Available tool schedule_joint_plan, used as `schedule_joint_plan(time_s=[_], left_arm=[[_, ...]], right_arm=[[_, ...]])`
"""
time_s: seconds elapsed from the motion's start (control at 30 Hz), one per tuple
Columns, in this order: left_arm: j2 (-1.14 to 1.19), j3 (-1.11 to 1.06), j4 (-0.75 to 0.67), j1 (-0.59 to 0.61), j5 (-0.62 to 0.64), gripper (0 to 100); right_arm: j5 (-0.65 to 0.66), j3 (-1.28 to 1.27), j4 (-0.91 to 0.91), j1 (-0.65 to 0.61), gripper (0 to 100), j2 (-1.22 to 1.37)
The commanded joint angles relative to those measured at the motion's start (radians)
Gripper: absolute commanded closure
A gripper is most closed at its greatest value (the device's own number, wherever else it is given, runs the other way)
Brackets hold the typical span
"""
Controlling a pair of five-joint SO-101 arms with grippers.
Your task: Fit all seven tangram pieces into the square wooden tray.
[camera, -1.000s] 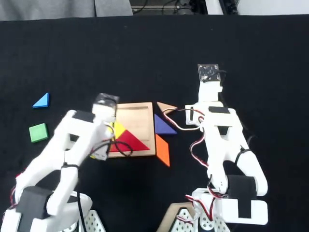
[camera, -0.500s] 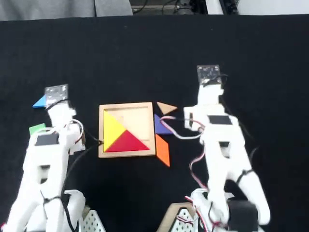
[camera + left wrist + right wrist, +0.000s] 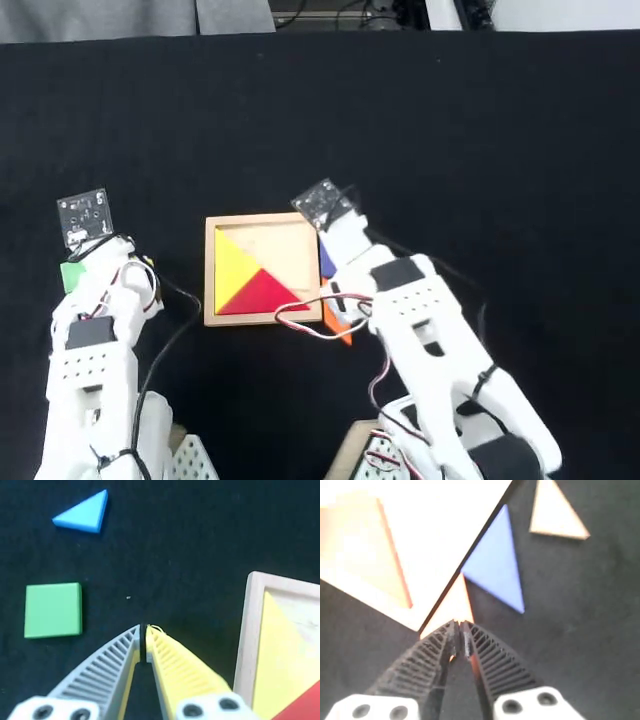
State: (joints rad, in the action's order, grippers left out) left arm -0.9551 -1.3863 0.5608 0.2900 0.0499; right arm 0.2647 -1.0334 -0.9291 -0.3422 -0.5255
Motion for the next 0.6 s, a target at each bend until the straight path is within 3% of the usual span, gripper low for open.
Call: schedule_joint_plan(time_s=[0.0,0.33,0.57], left_arm=[[-0.017,0.004,-0.021,0.008,0.012,97],[-0.017,0.004,-0.018,0.007,0.012,97],[-0.017,0.004,-0.018,0.007,0.012,97]], right_arm=[[0.008,0.033,-0.011,-0.017,98.7,0.054],[0.066,-0.033,-0.014,-0.219,98.8,0.082],[0.107,-0.047,-0.014,-0.189,98.8,0.085]])
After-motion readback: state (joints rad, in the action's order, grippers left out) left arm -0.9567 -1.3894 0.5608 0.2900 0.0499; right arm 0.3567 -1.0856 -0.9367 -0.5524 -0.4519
